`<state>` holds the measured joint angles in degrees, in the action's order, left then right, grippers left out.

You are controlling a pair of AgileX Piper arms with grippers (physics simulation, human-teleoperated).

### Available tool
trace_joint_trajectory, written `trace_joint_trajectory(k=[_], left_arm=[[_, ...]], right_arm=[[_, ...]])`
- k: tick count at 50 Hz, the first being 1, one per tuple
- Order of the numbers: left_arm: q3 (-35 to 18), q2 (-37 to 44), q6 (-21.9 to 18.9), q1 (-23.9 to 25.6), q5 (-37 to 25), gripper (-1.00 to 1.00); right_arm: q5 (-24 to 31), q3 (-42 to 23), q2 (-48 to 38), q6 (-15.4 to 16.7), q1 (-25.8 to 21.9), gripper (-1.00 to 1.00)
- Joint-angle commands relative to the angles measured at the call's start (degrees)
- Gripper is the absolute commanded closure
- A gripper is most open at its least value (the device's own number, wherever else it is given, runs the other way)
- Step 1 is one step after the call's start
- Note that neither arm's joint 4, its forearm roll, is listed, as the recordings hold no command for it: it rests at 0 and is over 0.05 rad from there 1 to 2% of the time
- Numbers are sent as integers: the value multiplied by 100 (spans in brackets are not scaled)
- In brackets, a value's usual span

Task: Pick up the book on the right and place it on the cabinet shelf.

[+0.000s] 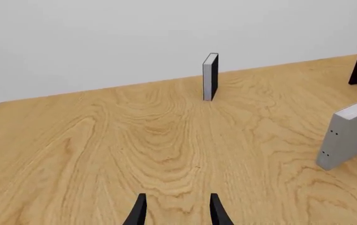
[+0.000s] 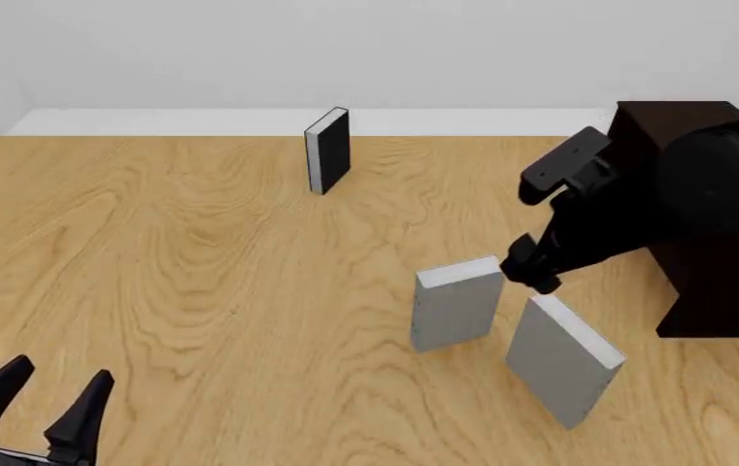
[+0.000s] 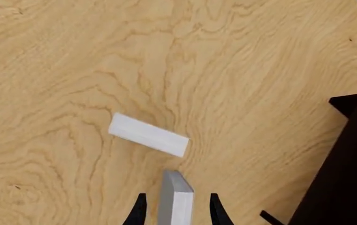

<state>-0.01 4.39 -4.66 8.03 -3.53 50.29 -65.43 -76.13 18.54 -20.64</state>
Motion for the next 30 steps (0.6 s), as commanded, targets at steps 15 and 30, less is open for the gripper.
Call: trace_joint_trajectory(k=[15, 30], left_arm=[[0, 261, -45, 38, 150, -100], [0, 201, -49, 59, 55, -100]], right_arm=[[-365, 335, -211, 45, 126, -100], [-545, 639, -262, 112, 175, -100]])
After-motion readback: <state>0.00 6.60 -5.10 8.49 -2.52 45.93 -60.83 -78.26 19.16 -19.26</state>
